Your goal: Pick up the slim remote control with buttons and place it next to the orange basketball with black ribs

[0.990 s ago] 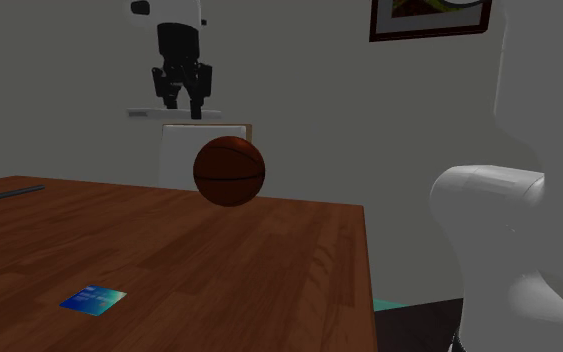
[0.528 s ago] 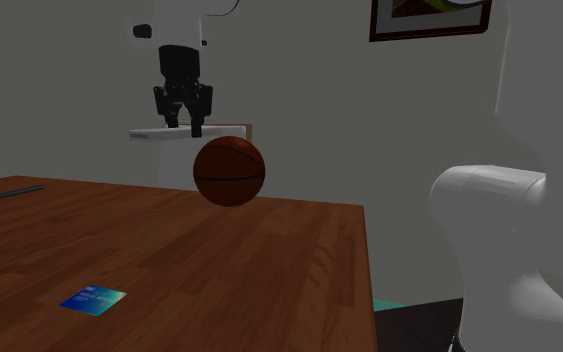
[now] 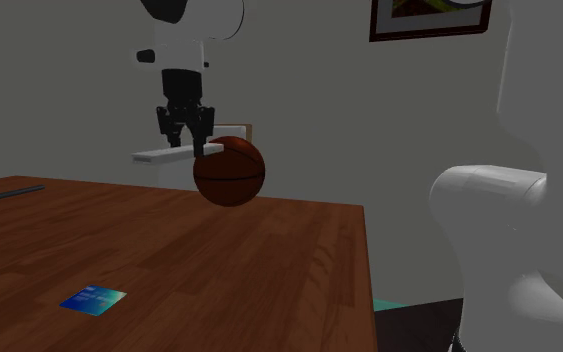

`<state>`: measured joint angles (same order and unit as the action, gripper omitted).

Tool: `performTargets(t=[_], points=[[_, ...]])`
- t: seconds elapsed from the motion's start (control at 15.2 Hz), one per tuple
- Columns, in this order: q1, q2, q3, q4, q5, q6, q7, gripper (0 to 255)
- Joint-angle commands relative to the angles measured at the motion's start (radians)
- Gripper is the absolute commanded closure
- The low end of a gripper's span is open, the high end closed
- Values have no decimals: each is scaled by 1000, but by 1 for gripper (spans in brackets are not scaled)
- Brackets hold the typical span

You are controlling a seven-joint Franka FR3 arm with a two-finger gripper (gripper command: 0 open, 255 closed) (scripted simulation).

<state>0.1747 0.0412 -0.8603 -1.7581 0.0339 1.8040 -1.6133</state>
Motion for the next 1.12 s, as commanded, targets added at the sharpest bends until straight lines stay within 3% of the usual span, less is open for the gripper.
performTargets(t=[0.0,1.06], points=[[1,1,1,-27,1,28,1,255],[-9,54,2,-200,49,235,-33,255]])
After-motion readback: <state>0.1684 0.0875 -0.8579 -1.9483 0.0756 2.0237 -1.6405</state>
